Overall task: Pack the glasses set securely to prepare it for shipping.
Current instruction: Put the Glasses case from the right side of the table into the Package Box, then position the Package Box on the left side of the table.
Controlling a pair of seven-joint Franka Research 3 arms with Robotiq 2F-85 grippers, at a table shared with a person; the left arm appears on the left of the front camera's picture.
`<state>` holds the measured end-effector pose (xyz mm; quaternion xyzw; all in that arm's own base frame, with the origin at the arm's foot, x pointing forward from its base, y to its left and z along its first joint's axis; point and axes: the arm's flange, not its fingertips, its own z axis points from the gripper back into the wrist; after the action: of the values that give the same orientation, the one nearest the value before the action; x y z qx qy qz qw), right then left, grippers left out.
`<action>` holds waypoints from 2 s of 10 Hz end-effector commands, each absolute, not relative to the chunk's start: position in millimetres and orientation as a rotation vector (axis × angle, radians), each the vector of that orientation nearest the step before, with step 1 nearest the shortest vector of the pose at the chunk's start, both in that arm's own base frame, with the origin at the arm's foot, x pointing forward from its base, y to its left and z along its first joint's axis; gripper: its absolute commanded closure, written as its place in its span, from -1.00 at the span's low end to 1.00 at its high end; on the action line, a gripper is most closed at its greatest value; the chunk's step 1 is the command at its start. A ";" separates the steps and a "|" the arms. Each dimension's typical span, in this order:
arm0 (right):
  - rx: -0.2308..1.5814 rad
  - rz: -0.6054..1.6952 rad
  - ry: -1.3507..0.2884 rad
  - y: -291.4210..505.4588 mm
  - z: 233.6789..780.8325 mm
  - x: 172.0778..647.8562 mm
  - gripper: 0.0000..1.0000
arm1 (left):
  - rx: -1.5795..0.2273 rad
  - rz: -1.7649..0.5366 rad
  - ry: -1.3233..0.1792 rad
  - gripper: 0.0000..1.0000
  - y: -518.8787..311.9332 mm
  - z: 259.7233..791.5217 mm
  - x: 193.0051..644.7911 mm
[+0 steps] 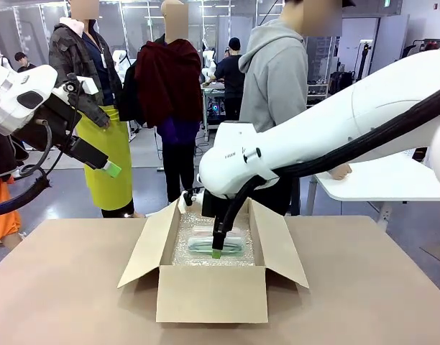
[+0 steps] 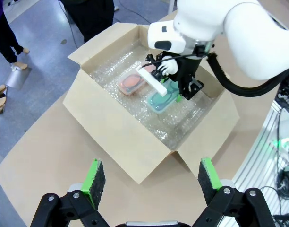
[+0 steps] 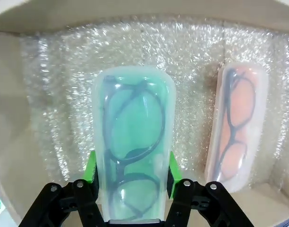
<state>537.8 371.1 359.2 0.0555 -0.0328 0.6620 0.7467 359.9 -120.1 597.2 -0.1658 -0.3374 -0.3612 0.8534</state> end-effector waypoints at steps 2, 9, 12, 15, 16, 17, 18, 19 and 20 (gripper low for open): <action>0.095 1.415 -0.048 381.0 344.1 548.1 0.43 | -0.364 -0.765 -0.725 -1.00 -118.4 597.2 359.4; 0.058 1.405 -0.071 380.9 358.1 540.2 -1.00 | -0.364 -0.765 -0.725 -1.00 -118.4 597.2 359.4; 0.102 1.438 -0.076 384.8 348.8 550.7 -1.00 | -0.364 -0.765 -0.725 -1.00 -118.4 597.2 359.4; 0.102 1.438 -0.076 384.8 348.8 550.7 -1.00 | -0.364 -0.765 -0.725 -1.00 -118.4 597.2 359.4; 0.102 1.438 -0.076 384.8 348.8 550.7 -1.00 | -0.364 -0.765 -0.725 -1.00 -118.4 597.2 359.4; 0.102 1.438 -0.076 384.8 348.8 550.7 -1.00 | -0.364 -0.765 -0.725 -1.00 -118.4 597.2 359.4; 0.102 1.438 -0.076 384.8 348.8 550.7 -1.00 | -0.364 -0.765 -0.725 -1.00 -118.4 597.2 359.4; 0.102 1.438 -0.076 384.8 348.8 550.7 -1.00 | -0.364 -0.765 -0.725 -1.00 -118.4 597.2 359.4; 0.102 1.438 -0.076 384.8 348.8 550.7 -1.00 | -0.364 -0.765 -0.725 -1.00 -118.4 597.2 359.4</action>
<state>551.4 383.5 347.4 0.0467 -0.0330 0.6557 0.7529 359.9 -120.1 597.2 -0.1658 -0.3374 -0.3612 0.8534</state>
